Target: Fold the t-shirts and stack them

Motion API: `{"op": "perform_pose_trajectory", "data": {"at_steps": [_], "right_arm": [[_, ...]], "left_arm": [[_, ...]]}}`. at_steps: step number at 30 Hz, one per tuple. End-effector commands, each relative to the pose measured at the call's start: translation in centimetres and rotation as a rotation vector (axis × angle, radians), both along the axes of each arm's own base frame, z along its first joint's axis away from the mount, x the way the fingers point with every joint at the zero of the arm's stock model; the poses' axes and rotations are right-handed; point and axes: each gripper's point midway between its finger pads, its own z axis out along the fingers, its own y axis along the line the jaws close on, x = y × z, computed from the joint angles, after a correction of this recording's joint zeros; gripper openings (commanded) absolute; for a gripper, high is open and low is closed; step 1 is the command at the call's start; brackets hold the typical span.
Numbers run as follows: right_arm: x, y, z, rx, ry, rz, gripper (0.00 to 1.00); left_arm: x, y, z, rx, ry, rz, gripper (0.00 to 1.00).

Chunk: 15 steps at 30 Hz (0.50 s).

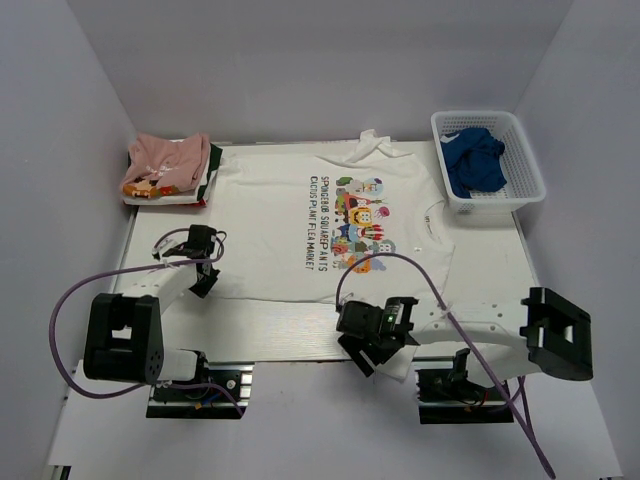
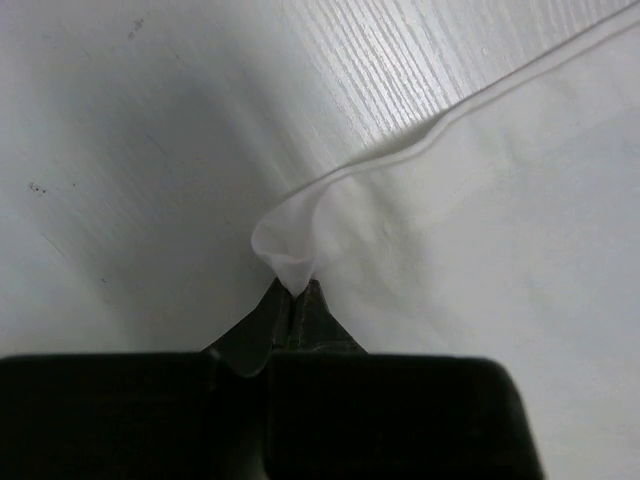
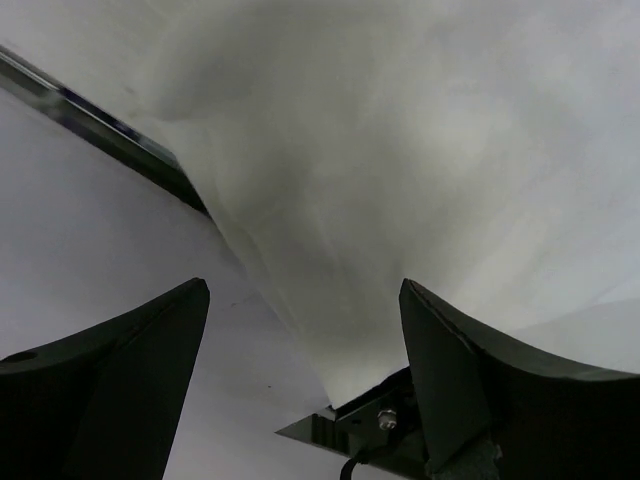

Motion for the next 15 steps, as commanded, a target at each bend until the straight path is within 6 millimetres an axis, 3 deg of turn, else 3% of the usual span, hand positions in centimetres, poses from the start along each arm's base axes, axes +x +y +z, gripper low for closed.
{"op": "perform_pose_trajectory", "data": {"at_steps": [1, 2, 3, 6, 7, 8, 9, 15], "right_arm": [[-1.7, -2.5, -2.0, -0.122, 0.051, -0.034, 0.80], [-1.7, -2.9, -2.4, -0.138, 0.049, -0.049, 0.77], [-1.5, -3.1, -2.8, -0.148, 0.030, -0.067, 0.66], [-0.5, -3.6, -3.3, -0.168, -0.022, -0.111, 0.47], [0.1, -3.2, -2.9, -0.156, -0.051, -0.137, 0.21], [0.6, -3.2, -2.6, -0.152, -0.080, -0.147, 0.07], [0.9, -3.0, -2.3, -0.138, -0.096, -0.161, 0.00], [4.0, -2.5, -0.5, -0.119, -0.222, -0.200, 0.00]], "left_arm": [[-0.7, 0.3, -1.0, 0.007, 0.038, 0.009, 0.00], [-1.0, 0.3, -1.0, 0.008, 0.049, 0.009, 0.00], [-0.8, 0.4, -0.6, 0.015, 0.030, 0.012, 0.00], [-0.7, 0.5, 0.1, 0.015, -0.003, 0.004, 0.00], [-0.6, 0.4, 0.4, 0.014, -0.015, 0.004, 0.00], [-0.8, 0.5, 0.4, 0.013, -0.018, 0.004, 0.00], [-0.7, 0.5, 0.6, 0.015, -0.024, -0.004, 0.00], [0.7, 0.2, 2.2, 0.006, -0.097, -0.024, 0.00]]}}
